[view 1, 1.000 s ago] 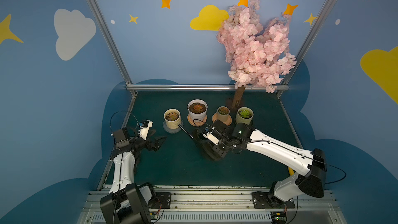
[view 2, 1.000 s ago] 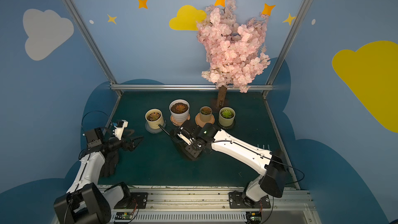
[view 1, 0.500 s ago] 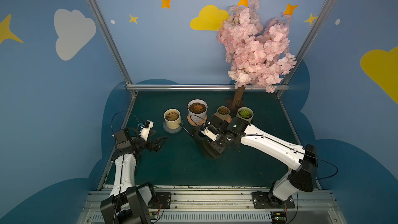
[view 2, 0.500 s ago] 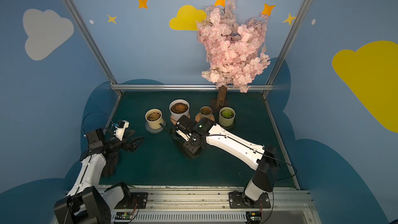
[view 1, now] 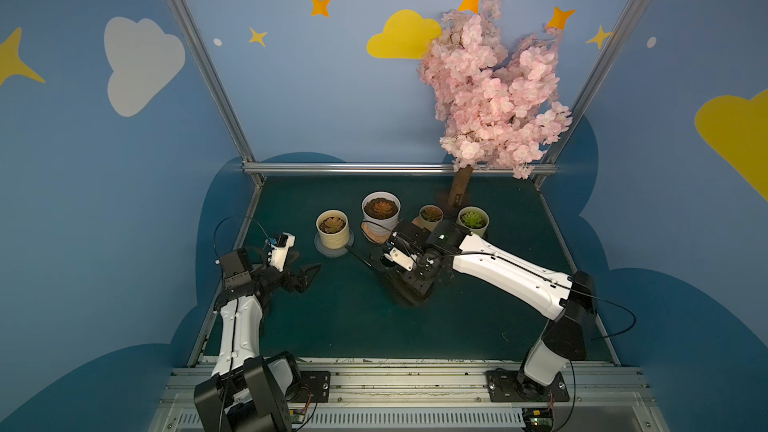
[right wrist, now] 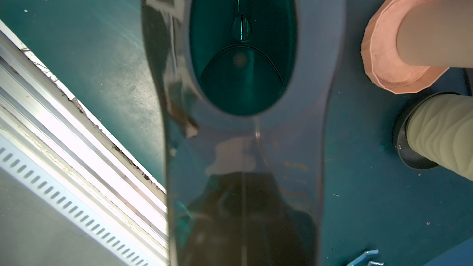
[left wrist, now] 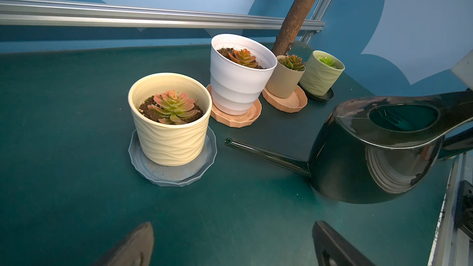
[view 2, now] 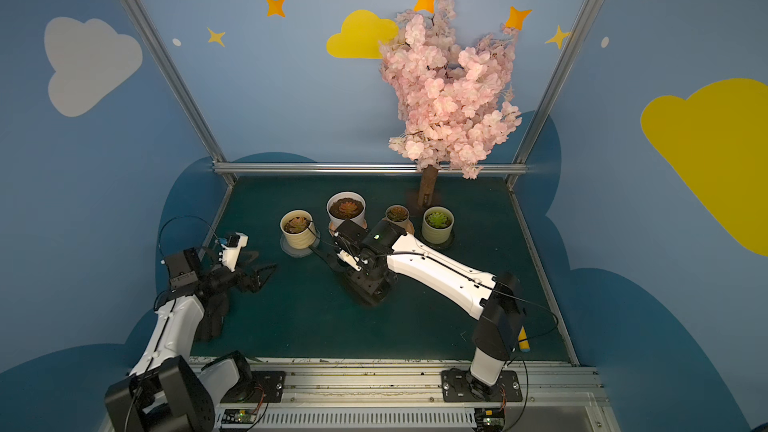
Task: Water the succulent around the soil edge
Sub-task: Water the soil of the potted plant with water.
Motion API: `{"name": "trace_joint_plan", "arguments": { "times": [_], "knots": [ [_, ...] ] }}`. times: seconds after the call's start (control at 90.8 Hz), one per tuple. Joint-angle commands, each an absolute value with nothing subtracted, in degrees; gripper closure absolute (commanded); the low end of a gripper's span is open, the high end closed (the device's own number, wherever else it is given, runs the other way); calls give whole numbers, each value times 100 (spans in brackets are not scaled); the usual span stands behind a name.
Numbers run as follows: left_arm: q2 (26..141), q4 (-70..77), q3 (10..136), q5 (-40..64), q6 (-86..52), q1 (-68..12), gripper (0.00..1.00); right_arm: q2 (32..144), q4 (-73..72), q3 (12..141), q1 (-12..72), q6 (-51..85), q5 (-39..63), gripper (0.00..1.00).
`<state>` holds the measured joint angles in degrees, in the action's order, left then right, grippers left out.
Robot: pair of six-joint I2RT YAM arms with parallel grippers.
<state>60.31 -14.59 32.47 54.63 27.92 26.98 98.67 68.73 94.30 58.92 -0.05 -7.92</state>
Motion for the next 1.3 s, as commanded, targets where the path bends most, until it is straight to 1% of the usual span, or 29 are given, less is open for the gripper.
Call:
{"name": "trace_joint_plan", "arguments": {
  "times": [0.0,0.529,0.87,1.289],
  "knots": [
    [5953,-1601,3296,5612,2907,2716,0,9826,7063,9661,5854,5,-885,100],
    [5870,-1619,3252,5591,2925,2710,0,9966,7567,10074,5862,51,-1035,100],
    [5897,-1600,3267,5580,2909,2709,0,10026,7646,10198,5867,48,-1080,100],
    [5849,-1608,3243,5589,2918,2707,0,10248,7839,10748,5869,35,-1055,100]
  ]
}}
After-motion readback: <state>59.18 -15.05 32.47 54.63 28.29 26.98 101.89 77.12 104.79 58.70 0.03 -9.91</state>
